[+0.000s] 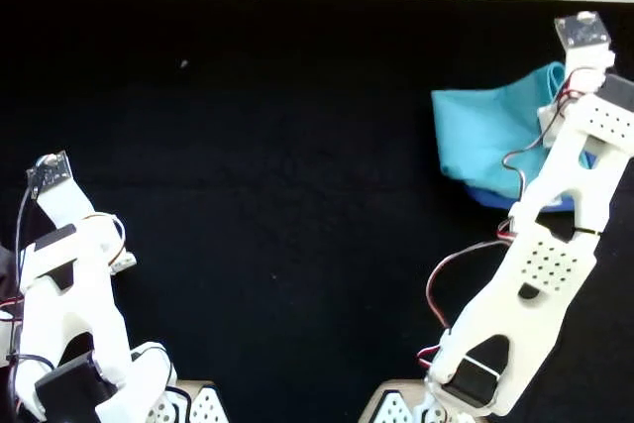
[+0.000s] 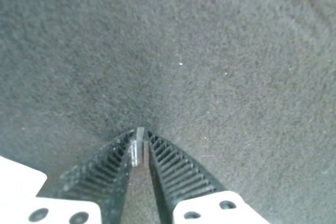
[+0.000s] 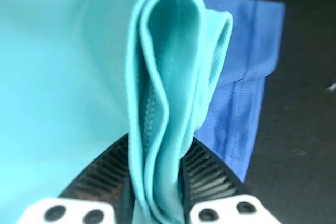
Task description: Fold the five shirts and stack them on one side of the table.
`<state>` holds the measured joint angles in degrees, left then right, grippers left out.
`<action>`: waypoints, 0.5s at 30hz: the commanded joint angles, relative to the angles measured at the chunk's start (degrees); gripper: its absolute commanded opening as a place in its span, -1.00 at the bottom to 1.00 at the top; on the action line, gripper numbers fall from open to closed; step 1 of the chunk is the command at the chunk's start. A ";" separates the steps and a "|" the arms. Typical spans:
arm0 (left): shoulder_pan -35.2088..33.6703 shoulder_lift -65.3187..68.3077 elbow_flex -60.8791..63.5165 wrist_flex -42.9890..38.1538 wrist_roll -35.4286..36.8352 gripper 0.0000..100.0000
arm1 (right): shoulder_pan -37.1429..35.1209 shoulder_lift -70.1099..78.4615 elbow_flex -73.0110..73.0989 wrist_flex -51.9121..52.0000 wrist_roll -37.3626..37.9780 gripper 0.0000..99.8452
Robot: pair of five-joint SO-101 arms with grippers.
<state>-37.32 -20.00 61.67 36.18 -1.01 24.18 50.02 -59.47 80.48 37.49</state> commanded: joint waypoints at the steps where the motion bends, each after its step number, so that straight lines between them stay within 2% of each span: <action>1: 0.84 -1.01 0.13 -1.32 0.18 -0.98 | 0.57 0.66 -0.75 -1.10 1.23 -0.99; 5: 0.84 -1.01 0.13 -1.32 0.18 -0.98 | 0.22 0.13 -1.89 1.45 1.23 -0.99; 10: 0.84 -1.01 0.13 -1.32 0.18 -0.98 | -0.31 -3.82 -11.12 3.56 1.23 -0.99; 15: 0.84 -1.01 0.13 -1.32 0.18 -0.98 | -3.30 -7.52 -16.22 9.98 1.32 -0.99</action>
<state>-37.32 -20.00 61.67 36.18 -1.01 23.56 48.62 -71.25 87.78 38.02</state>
